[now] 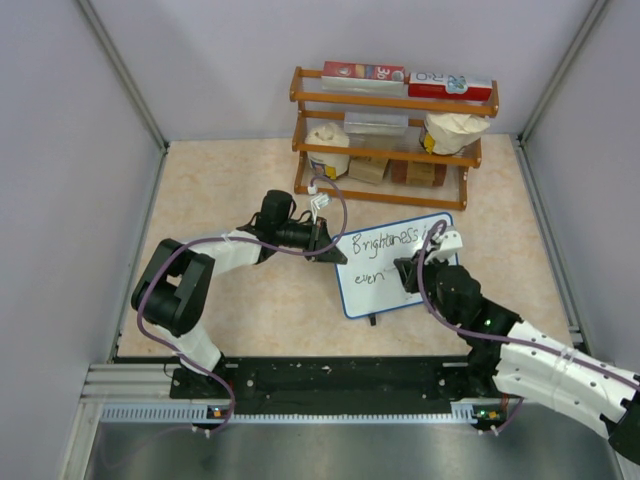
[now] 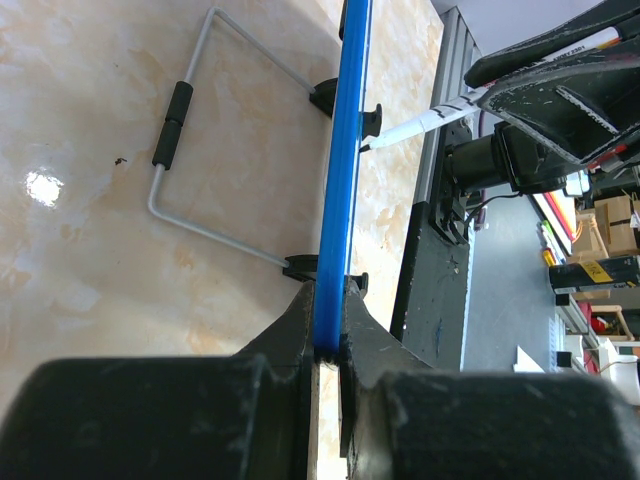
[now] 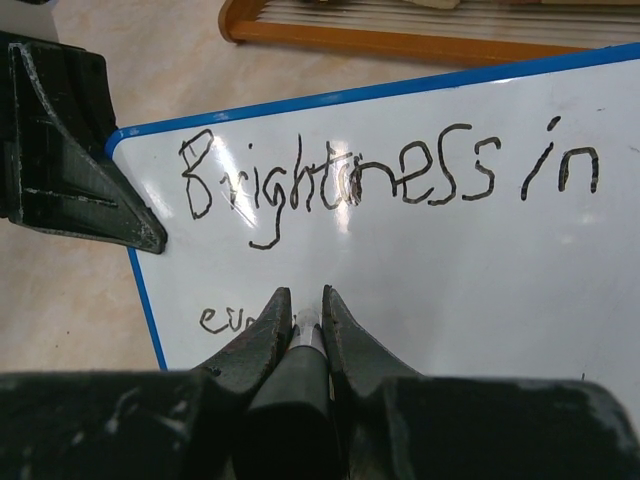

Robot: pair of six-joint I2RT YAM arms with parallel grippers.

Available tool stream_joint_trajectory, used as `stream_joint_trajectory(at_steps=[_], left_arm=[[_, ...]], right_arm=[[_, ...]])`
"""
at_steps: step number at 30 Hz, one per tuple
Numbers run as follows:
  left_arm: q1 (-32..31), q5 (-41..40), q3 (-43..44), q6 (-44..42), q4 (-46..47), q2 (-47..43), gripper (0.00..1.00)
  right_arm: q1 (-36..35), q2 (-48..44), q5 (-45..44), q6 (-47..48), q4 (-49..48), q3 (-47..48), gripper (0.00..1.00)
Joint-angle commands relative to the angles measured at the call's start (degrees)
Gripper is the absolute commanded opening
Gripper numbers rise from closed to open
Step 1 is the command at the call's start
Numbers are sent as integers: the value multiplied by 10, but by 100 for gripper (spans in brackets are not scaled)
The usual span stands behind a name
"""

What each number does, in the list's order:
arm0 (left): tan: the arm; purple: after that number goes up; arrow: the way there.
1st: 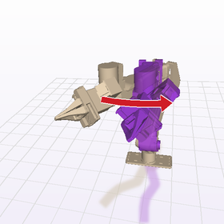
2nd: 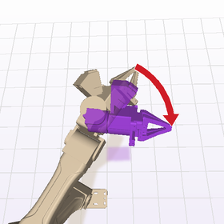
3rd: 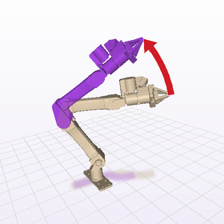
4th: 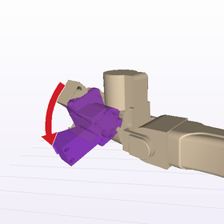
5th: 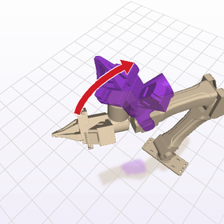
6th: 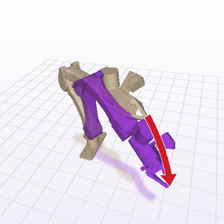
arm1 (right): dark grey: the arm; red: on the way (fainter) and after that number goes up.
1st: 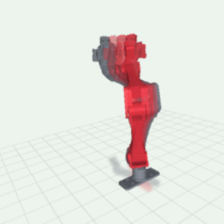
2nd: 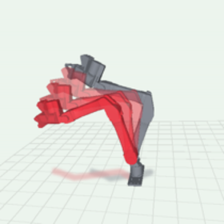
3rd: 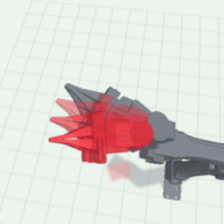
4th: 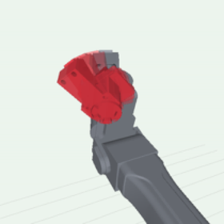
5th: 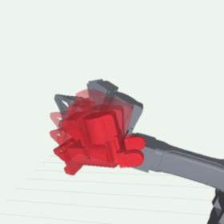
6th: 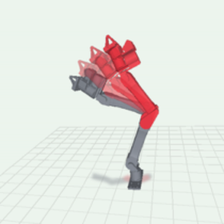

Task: Write a sentence on the whiteboard
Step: Write with the whiteboard marker on the whiteboard.

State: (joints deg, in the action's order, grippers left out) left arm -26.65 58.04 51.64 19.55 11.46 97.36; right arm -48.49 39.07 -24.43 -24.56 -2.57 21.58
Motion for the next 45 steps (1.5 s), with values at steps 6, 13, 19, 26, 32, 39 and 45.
stream_joint_trajectory(at_steps=[6,13,19,26,32,39,45], left_arm=[[-9,-94,-9,-84,-43,15,0],[-10,-94,-10,-84,-43,15,0],[-10,-95,-10,-84,-42,15,0],[-10,-95,-10,-84,-43,16,0],[-9,-95,-10,-84,-43,15,0],[-9,-95,-10,-84,-43,15,0],[-10,-95,-10,-84,-43,16,0]], right_arm=[[8,-17,-12,-10,-4,-1,0],[8,-18,-7,-22,14,-16,0],[8,-17,-7,-27,16,-27,0],[8,-16,8,-31,24,-30,0],[8,-29,10,-34,44,-37,0],[8,-27,19,-37,47,-37,0],[8,-27,32,-44,51,-42,0]])
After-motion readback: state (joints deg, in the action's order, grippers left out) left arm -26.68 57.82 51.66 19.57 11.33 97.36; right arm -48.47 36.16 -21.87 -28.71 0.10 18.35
